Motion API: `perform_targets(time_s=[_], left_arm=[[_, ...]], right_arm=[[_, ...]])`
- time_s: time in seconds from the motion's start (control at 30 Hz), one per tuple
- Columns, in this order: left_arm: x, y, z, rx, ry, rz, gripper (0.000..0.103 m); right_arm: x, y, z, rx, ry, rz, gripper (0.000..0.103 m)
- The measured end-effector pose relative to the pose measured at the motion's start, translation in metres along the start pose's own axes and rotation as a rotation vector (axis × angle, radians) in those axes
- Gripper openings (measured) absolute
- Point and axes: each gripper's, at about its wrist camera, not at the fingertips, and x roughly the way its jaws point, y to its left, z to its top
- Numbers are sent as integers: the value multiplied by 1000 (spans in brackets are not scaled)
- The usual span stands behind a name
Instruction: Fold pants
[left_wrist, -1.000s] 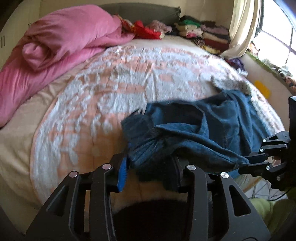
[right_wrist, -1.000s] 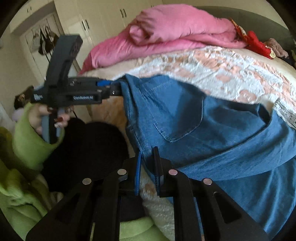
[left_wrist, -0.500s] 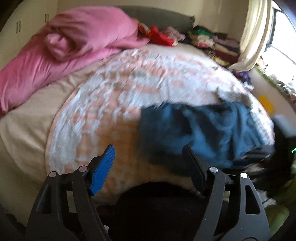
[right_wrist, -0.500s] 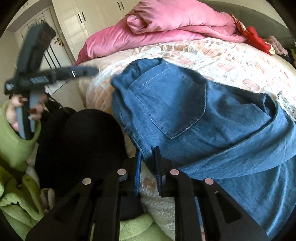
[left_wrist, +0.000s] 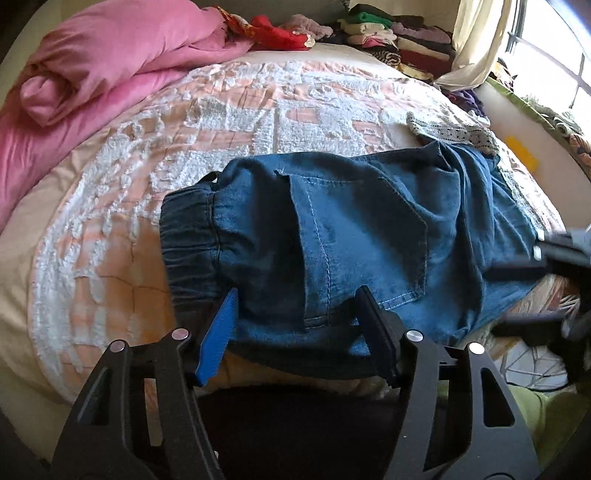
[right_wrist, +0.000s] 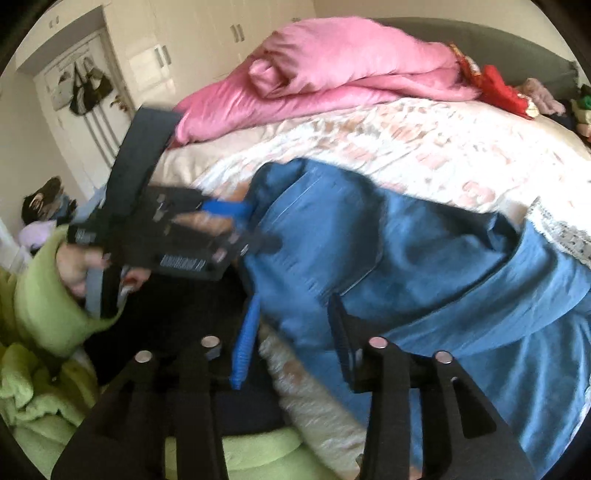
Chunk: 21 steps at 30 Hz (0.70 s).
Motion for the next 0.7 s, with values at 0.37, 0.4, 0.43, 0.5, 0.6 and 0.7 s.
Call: perform_targets(time_s=[0.37,0.4,0.43,0.5,0.6,0.7], left_arm=[[0,2,-2,-10,-28,-4,57],[-2,1,-2,-13,-31,-4,57],[-4,1,-2,-16,-34,-6,57],[-9,0,-1,-21,-46,-8,58],[-21,-1,0,-33,-75,-25,67],[-30,-6,2,-22,-100,0,79]], right_arm=[[46,-35,-13,138,152,-71,46],[43,-35,-13,143,143,-70,50],[36,-35,-14,153,130,-74,53],[27,-36,-11,165,102,-76,60],[3,-41,-10,190,48,-101,64],[-16,-49,-8,216,1,-139,66]])
